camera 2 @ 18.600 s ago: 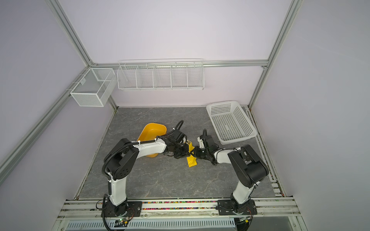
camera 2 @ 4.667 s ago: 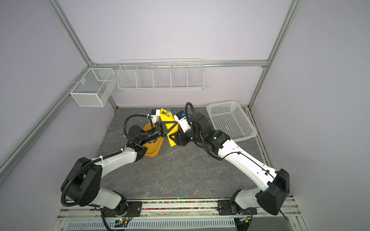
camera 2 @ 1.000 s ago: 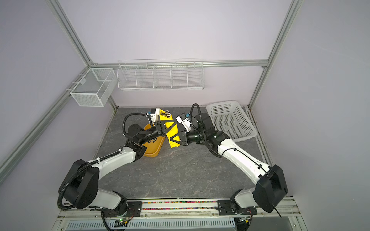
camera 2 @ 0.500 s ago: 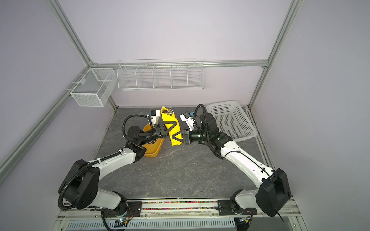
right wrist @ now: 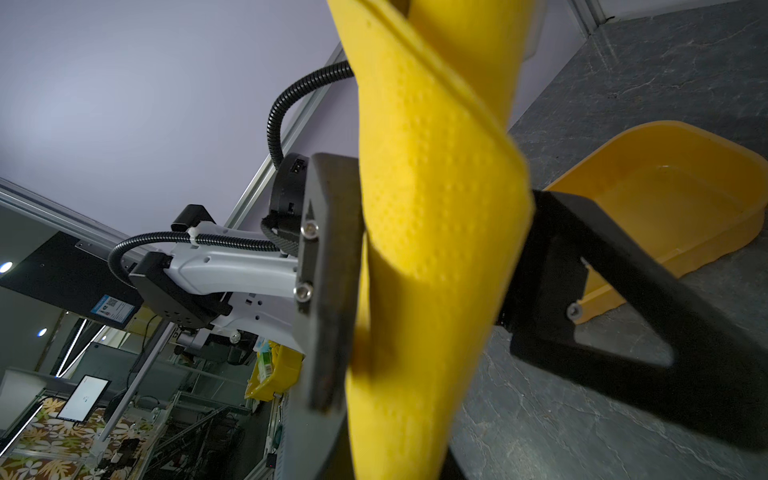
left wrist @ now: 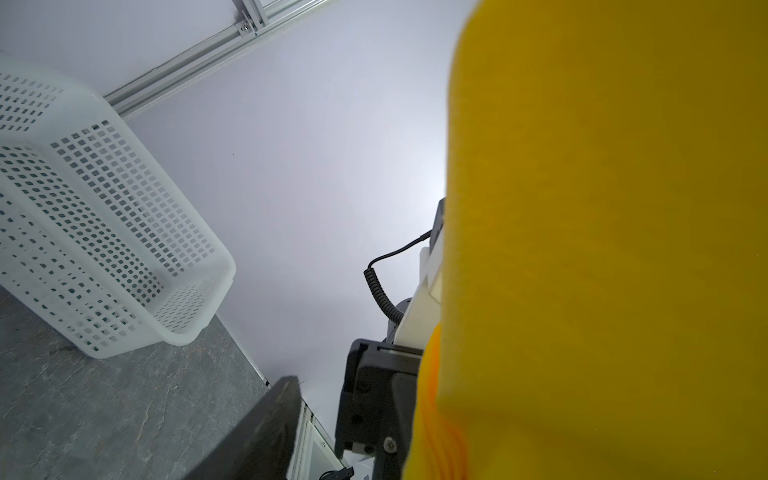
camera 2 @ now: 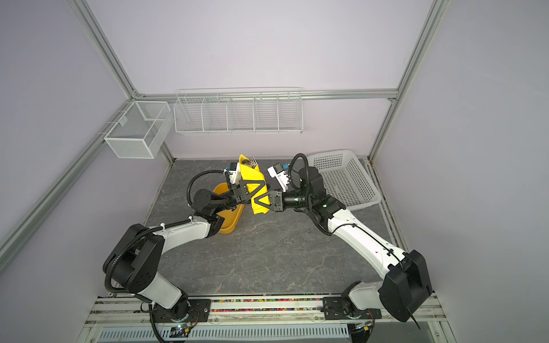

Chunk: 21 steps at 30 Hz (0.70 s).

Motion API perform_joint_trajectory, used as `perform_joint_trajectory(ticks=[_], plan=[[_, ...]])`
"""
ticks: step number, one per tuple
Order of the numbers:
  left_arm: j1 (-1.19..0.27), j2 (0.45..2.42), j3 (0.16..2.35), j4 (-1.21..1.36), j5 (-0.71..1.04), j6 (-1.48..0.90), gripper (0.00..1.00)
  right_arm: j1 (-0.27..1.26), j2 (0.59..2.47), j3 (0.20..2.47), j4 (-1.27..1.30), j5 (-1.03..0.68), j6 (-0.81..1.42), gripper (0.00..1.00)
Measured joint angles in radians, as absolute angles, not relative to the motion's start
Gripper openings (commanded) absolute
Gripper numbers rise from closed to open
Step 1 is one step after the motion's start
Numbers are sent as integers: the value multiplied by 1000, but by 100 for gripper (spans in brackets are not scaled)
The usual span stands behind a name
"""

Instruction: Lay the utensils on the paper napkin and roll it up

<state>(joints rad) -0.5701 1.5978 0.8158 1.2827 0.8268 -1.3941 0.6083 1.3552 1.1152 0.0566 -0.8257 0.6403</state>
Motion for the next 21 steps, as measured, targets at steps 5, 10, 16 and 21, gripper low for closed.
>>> perform_joint_trajectory(ticks=[5,10,16,21], plan=[[-573,1563,816,1249,835,-1365,56,608,1355,1111,75,-836,651,13],[-573,1536,817,1226,831,-1341,38,603,1355,1102,93,-835,655,13],[-573,1521,817,1196,831,-1323,35,588,1354,1083,94,-829,658,13],[-573,1520,817,1180,826,-1317,28,584,1343,1082,90,-818,658,12]])
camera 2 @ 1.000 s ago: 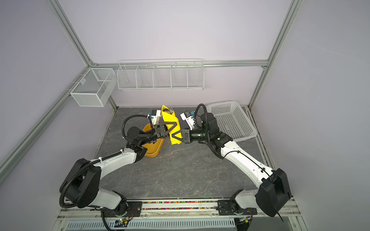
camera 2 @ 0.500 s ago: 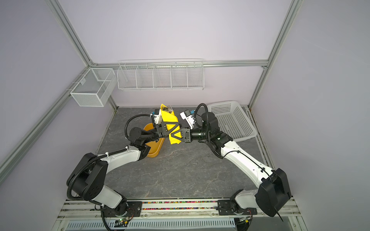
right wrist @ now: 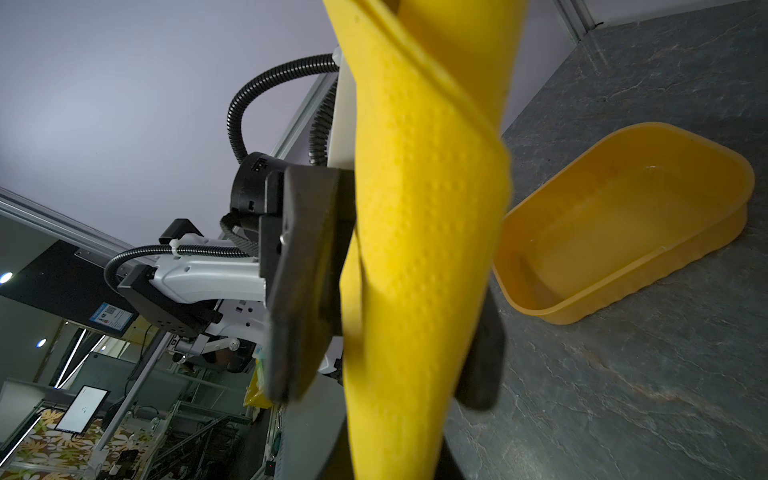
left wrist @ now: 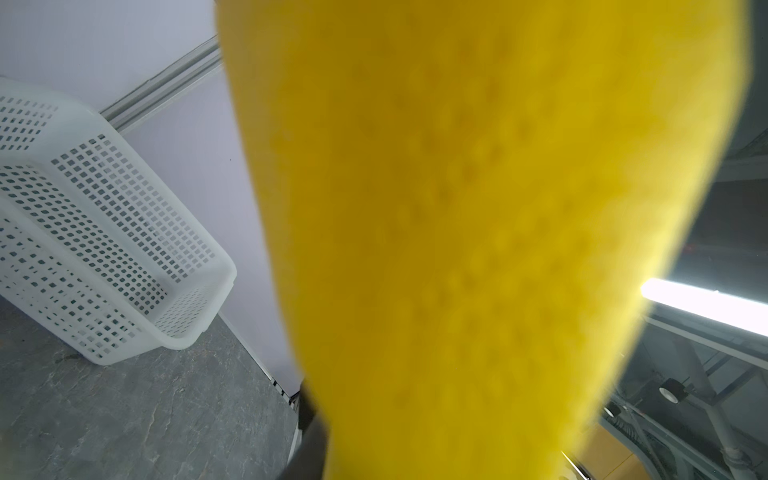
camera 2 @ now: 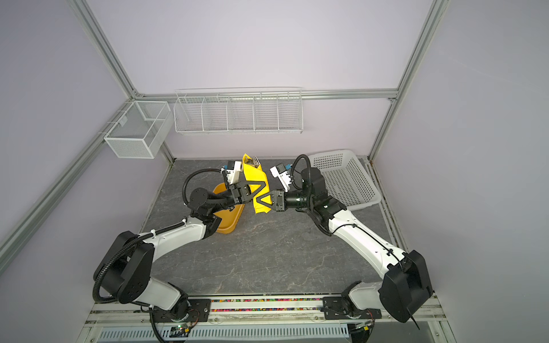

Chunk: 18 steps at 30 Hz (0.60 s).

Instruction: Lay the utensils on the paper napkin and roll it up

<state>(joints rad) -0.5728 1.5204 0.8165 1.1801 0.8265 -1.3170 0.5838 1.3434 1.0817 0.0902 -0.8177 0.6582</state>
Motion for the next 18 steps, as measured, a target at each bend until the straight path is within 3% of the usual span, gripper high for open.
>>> perform_joint_trajectory(ticks=[8,18], plan=[[-574,1514,816,1160,812,-1297,13,582,1329,1081,84,-802,658,12],[-576,1502,815,1121,804,-1261,4,582,1325,1081,71,-797,659,12]])
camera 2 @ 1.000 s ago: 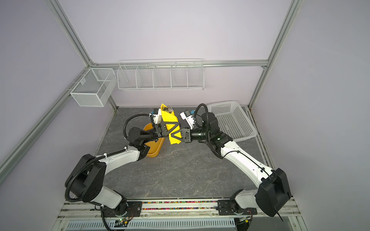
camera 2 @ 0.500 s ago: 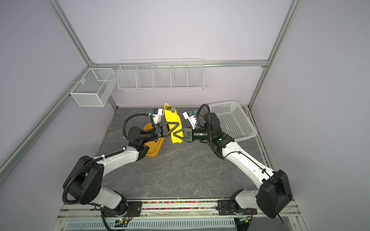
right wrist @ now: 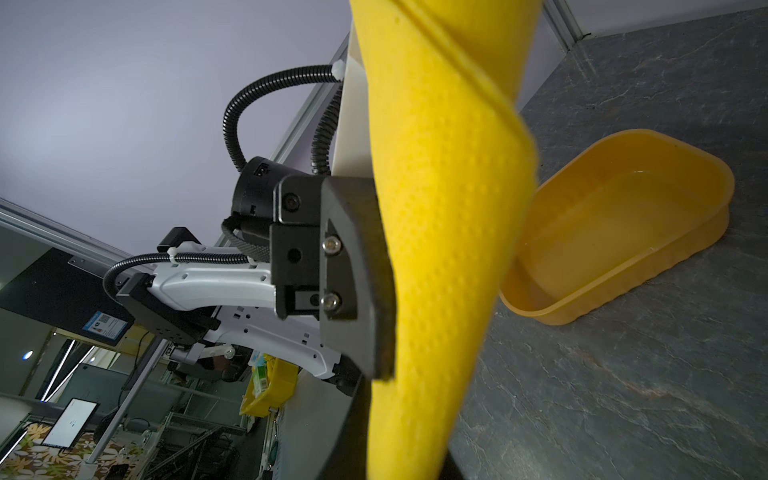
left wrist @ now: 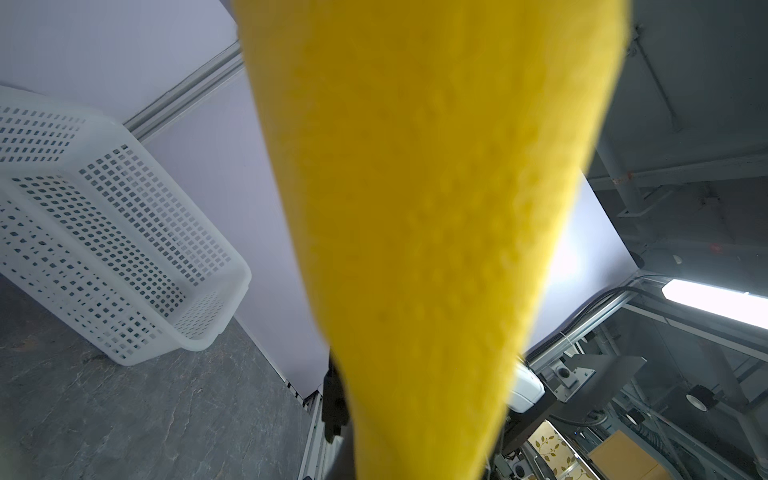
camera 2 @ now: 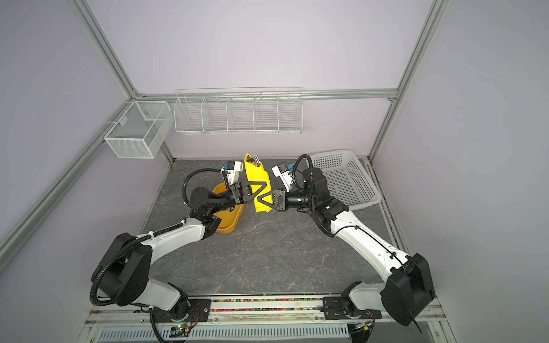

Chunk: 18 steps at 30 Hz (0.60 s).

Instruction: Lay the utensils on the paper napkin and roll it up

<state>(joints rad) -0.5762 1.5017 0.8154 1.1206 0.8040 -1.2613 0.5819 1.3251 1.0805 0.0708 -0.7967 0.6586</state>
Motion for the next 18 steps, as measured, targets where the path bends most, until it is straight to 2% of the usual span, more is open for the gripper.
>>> perform_joint_trajectory(ticks=[3,8,10,12,13,18], plan=[[-577,1501,815,1114,802,-1258,1,582,1325,1081,65,-793,657,14],[-577,1495,815,1095,801,-1256,0,581,1324,1081,62,-795,643,24],[-577,1490,815,1087,800,-1256,0,578,1324,1081,62,-802,635,31],[-577,1488,815,1082,799,-1256,0,577,1322,1081,61,-809,630,32],[-577,1487,815,1081,798,-1256,0,577,1321,1081,62,-810,628,32],[-577,1485,815,1077,794,-1256,0,576,1321,1081,59,-816,624,14]])
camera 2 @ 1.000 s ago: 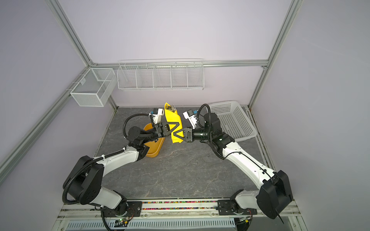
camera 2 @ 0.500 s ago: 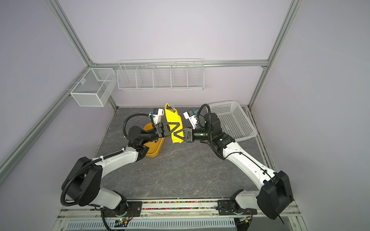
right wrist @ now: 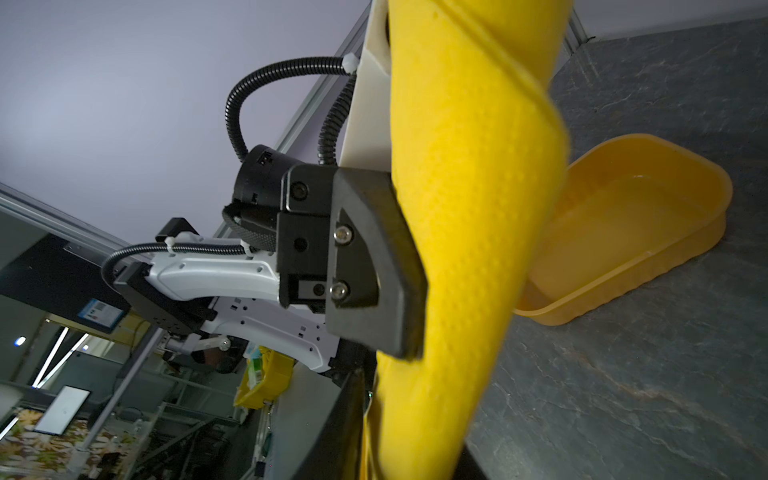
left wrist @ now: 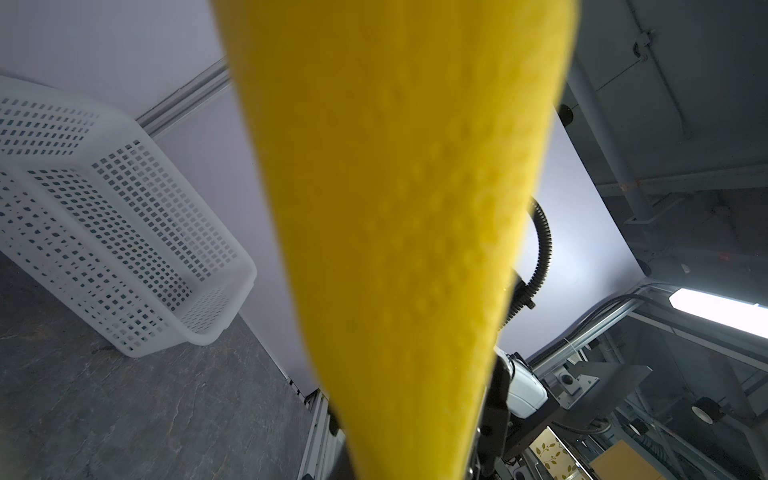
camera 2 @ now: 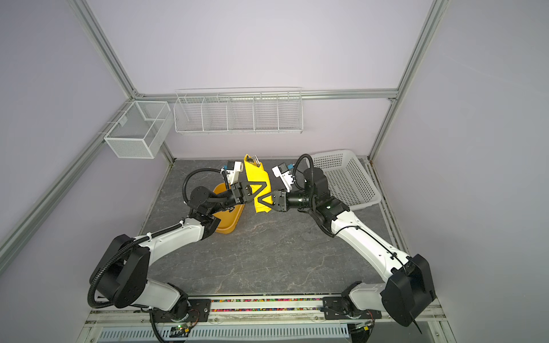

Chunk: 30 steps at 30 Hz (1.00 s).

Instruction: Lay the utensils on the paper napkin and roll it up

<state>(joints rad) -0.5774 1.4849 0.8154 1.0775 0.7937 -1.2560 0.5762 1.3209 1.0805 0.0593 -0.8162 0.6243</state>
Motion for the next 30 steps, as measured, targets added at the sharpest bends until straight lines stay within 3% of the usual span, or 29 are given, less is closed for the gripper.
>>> perform_joint_trajectory(ticks=[2,10,13,23,28,30], plan=[[-577,1483,815,1076,793,-1253,1,575,1321,1081,57,-816,627,13],[-577,1481,815,1071,787,-1241,24,575,1321,1081,55,-808,628,11],[-577,1479,815,1067,783,-1243,26,574,1320,1081,52,-808,628,11],[-577,1479,815,1063,778,-1234,3,573,1320,1081,50,-809,632,13],[-577,1479,815,1061,779,-1234,0,573,1319,1081,41,-806,620,24],[-577,1479,815,1057,780,-1234,0,571,1312,1081,19,-797,608,35]])
